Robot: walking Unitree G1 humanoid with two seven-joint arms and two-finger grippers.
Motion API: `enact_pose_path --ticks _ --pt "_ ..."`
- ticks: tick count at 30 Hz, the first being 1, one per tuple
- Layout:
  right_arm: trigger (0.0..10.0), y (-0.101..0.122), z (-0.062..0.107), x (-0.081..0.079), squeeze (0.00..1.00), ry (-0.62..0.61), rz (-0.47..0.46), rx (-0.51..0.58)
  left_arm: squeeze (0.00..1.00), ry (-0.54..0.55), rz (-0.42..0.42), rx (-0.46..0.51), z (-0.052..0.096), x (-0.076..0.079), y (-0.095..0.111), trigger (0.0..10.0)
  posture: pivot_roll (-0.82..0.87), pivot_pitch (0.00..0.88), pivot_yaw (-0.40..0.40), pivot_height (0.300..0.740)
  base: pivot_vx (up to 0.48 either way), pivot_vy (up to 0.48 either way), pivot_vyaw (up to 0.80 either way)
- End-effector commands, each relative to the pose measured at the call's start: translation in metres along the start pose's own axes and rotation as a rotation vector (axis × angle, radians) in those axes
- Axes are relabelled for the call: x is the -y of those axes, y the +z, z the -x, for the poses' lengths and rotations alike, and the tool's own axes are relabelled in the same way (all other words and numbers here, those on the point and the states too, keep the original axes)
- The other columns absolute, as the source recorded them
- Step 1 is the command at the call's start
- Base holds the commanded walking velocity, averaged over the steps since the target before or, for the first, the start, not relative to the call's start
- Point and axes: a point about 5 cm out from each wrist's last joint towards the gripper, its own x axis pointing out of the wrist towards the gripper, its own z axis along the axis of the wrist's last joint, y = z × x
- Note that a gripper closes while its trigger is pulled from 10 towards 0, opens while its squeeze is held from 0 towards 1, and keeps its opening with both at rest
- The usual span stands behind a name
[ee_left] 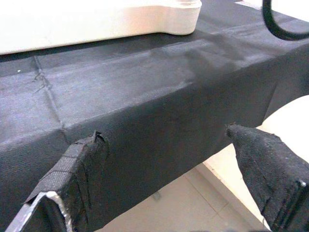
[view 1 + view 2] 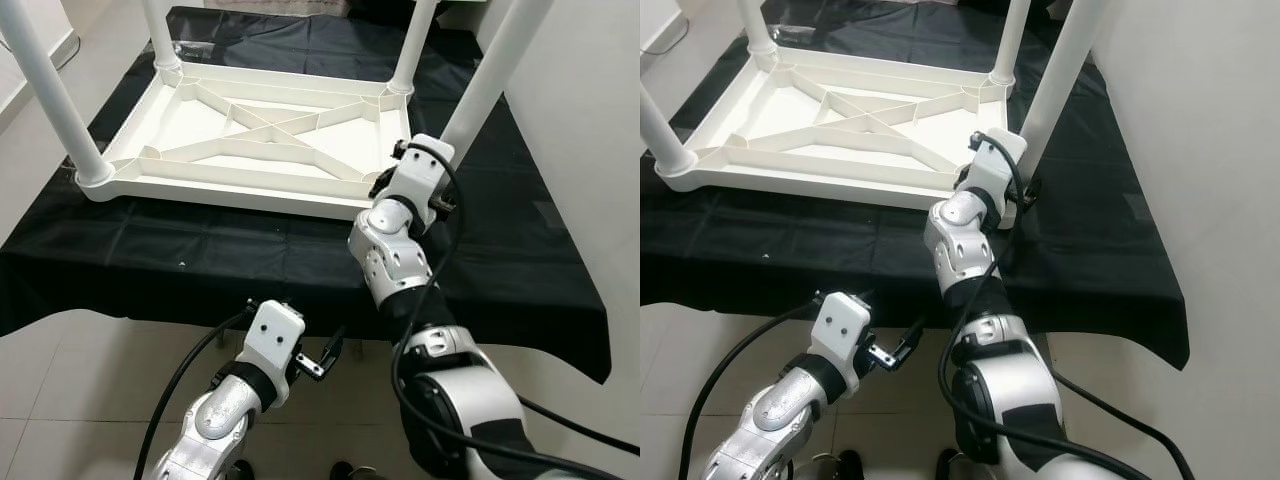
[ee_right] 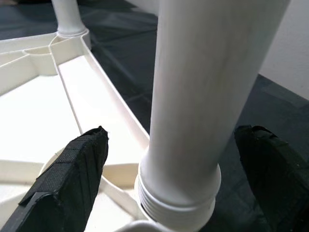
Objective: Building children table
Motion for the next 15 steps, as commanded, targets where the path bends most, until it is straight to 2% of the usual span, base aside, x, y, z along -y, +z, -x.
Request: enact_pose_path --ticks 1,8,15 --pt "10.0 -0.005 0.003 -0.001 0.00 0.012 0.021 -0.011 0.00 -0.007 -0.008 -0.016 0.002 0.001 -0.005 10.0 0.10 0.168 -0.075 0.740 0.000 0.000 0.00" --pt "10.0 -0.016 0.010 0.007 0.00 0.068 0.067 -0.035 0.00 -0.001 -0.015 -0.020 0.001 -0.004 -0.009 10.0 0.10 0.150 -0.071 0.740 0.000 0.000 0.00" --pt "10.0 -0.033 0.022 0.039 0.00 0.131 0.141 -0.059 0.00 -0.004 -0.030 -0.028 0.000 -0.008 -0.015 10.0 0.09 0.120 -0.063 0.740 0.000 0.000 0.00"
